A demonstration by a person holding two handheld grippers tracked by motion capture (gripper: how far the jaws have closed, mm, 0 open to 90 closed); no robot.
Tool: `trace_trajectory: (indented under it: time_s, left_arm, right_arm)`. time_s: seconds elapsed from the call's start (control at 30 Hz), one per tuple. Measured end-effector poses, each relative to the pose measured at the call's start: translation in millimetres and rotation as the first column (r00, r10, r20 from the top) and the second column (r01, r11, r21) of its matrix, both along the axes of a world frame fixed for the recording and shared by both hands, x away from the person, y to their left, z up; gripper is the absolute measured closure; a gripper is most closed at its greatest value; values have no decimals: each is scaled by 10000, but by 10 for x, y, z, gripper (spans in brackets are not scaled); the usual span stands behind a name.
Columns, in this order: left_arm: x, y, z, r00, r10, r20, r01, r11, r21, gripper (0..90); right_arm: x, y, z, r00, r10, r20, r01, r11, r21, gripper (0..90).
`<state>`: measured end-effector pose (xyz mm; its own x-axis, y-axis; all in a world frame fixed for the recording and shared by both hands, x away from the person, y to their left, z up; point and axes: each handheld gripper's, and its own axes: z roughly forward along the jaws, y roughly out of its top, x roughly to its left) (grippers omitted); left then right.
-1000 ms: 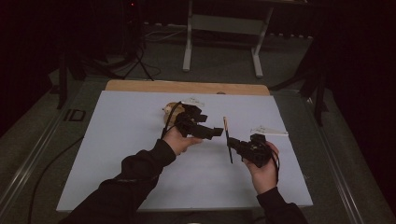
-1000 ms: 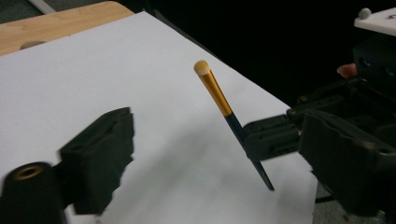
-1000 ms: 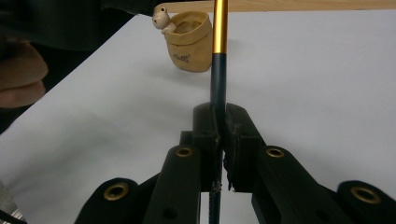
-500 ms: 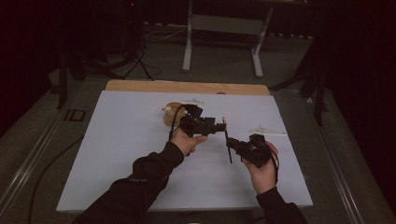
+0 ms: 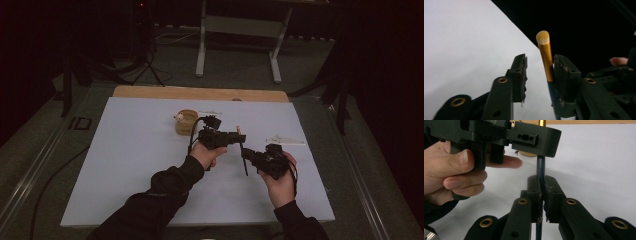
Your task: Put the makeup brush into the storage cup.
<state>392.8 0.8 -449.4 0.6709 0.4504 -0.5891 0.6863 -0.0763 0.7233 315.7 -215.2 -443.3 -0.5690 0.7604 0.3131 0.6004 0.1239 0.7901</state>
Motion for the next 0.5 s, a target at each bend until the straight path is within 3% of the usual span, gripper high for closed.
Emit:
trace_trajectory:
  time_s: [0.23, 0.37, 0.5]
  left_arm:
    - [-10, -17, -14, 9997, -120, -218, 108, 9983, -576, 722]
    - [-26, -13, -9, 10000, -11, -43, 9, 9980, -626, 799]
    - [-51, -36, 2, 9996, -201, 173, 214, 9967, -786, 833]
  right_arm:
    - [2, 6, -7, 10000, 0, -24, 0, 10000, -36, 840]
    - [0, 4, -2, 10000, -11, -5, 11, 10000, -15, 840]
    - [1, 11, -5, 10000, 18, 0, -18, 10000, -65, 840]
